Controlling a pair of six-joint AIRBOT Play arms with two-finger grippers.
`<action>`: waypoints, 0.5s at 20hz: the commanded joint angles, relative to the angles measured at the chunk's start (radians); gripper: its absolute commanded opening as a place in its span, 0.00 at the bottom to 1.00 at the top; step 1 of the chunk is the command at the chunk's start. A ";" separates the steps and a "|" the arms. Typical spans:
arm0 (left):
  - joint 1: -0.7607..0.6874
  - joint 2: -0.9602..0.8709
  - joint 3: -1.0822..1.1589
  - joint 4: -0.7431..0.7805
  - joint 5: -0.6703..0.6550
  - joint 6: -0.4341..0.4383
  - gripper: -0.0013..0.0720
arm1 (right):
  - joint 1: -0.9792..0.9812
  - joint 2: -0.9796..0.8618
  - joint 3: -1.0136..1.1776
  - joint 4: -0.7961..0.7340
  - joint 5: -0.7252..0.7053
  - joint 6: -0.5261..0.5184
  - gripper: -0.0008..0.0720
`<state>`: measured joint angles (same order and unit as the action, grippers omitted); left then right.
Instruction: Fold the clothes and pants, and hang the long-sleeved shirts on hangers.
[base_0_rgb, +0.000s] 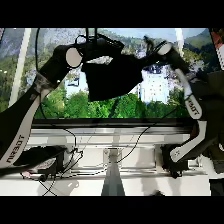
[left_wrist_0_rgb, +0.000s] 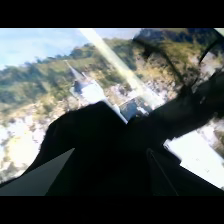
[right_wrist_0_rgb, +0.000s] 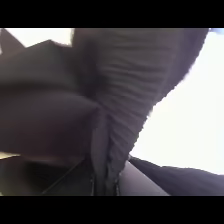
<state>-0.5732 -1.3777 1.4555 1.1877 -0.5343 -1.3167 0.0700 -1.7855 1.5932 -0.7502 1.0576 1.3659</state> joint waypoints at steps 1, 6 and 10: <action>0.005 0.076 0.000 0.069 -0.065 0.000 0.67 | -0.167 0.100 0.100 0.174 0.129 -0.034 0.03; 0.006 0.193 0.000 0.069 -0.066 0.000 0.67 | -0.470 0.288 0.210 0.226 0.186 0.016 0.03; 0.006 0.256 0.000 0.069 -0.066 0.000 0.67 | -0.763 0.432 0.237 0.217 0.156 0.138 0.03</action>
<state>-0.5682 -1.1667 1.4555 1.2526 -0.5964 -1.3167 -0.5041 -1.4506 1.8038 -0.5430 1.2221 1.4200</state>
